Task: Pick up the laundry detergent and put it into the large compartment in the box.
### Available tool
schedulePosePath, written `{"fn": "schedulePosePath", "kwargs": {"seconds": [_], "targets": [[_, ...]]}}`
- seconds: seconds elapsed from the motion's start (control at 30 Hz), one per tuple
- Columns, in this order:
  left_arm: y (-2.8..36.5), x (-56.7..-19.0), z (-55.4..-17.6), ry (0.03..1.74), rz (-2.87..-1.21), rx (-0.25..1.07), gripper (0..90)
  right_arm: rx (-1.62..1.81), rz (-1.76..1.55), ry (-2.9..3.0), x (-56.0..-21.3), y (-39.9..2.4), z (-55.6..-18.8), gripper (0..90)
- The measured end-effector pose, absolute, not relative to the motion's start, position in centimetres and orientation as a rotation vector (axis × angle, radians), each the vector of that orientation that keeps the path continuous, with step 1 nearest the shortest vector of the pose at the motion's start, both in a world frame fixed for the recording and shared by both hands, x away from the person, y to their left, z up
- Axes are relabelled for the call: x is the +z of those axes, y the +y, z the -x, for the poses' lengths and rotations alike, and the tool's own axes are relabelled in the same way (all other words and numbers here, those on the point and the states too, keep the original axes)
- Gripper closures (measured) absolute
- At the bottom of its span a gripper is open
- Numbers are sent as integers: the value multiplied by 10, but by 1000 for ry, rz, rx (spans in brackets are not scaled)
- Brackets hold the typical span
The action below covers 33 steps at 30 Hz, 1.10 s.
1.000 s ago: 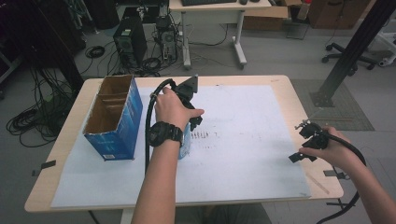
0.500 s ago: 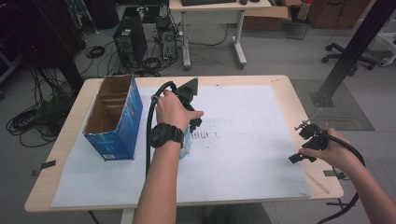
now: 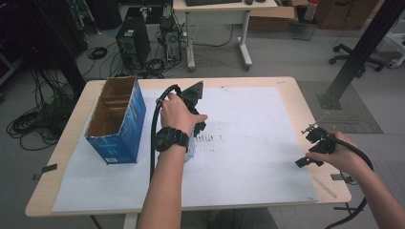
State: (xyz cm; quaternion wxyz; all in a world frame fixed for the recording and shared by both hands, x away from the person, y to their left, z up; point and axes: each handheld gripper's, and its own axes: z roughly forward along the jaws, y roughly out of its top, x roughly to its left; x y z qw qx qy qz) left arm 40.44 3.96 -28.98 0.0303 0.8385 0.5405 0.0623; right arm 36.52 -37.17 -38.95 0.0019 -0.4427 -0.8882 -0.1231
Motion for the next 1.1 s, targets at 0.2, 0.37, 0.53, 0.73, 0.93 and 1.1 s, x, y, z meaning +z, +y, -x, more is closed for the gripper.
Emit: {"fn": "schedulePosePath", "kwargs": {"seconds": [0.2,0.37,0.53,0.73,0.93,1.1], "targets": [[39,-293,-405,1666,-2598,180,223,-385,1389,-2784,-391,-372,-366,123],[40,-294,-406,1672,-2594,183,257,-384,1390,-2782,-392,-372,-366,123],[41,-294,-406,1674,-2592,185,313,-378,1389,-2781,-393,-372,-366,123],[42,-293,-407,1685,-2577,164,363,-385,1386,-2783,-392,-370,-367,123],[42,-293,-407,1691,-2576,157,366,-385,1389,-2784,-392,-372,-366,123],[43,-293,-408,1692,-2573,147,370,-383,1394,-2783,-391,-373,-366,123]]}}
